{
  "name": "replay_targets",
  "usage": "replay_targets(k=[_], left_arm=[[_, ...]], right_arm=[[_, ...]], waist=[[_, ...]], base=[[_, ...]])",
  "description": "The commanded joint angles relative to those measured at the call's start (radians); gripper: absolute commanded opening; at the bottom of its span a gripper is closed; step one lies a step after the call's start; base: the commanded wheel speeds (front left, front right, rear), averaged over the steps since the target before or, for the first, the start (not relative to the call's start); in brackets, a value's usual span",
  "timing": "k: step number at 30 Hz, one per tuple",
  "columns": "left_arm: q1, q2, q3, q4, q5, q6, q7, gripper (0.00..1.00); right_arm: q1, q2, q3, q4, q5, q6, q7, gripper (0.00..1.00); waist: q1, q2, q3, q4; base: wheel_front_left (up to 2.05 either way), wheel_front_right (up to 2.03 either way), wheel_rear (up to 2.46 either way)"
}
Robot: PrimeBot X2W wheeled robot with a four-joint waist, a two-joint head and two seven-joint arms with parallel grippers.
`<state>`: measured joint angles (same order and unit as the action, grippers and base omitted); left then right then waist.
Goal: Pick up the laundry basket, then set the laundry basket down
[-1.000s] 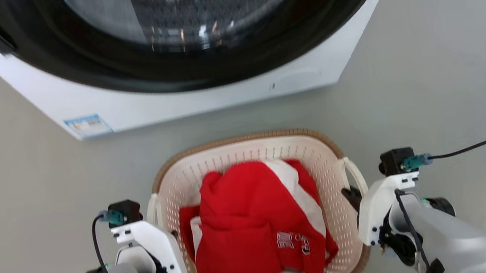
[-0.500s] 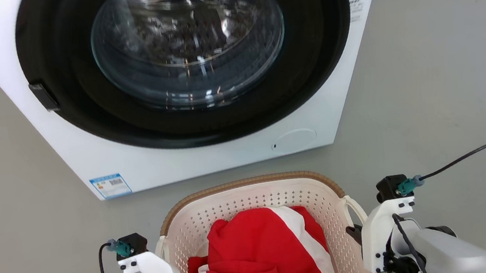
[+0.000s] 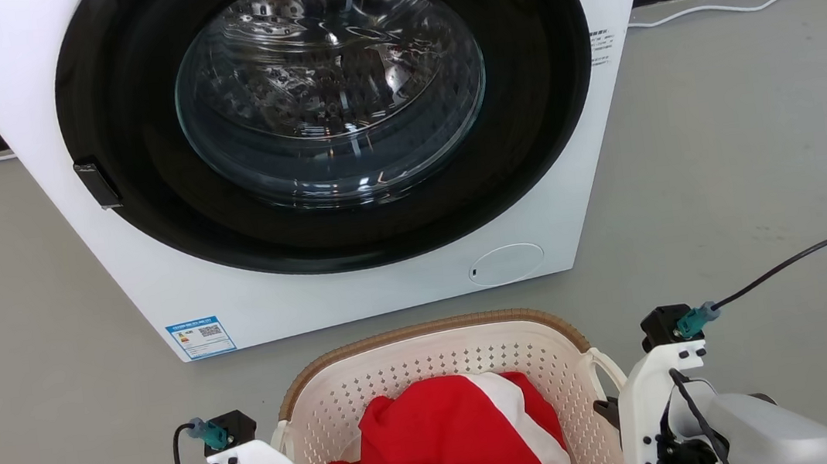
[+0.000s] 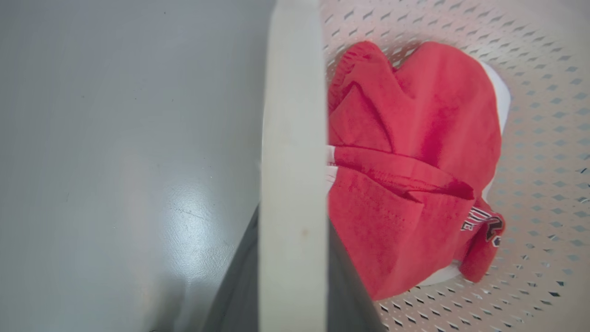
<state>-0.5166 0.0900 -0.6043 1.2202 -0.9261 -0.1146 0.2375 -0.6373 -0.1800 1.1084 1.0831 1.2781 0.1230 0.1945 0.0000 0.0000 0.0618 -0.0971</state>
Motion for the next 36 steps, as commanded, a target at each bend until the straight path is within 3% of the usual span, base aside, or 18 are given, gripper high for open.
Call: replay_targets(k=[1, 36], left_arm=[[0.002, 0.017, 0.016, -0.016, -0.008, -0.016, 0.019, 0.00], [-0.021, 0.018, -0.060, -0.003, -0.089, -0.016, -0.023, 0.00]], right_arm=[[-0.018, -0.015, 0.004, -0.005, 0.005, 0.008, -0.015, 0.00], [-0.059, -0.023, 0.079, -0.009, 0.060, 0.008, -0.052, 0.00]], waist=[[0.0000, 0.0000, -0.001, 0.001], [0.0000, 0.0000, 0.007, 0.002]], base=[[0.00, 0.00, 0.00], [0.00, 0.00, 0.00]])
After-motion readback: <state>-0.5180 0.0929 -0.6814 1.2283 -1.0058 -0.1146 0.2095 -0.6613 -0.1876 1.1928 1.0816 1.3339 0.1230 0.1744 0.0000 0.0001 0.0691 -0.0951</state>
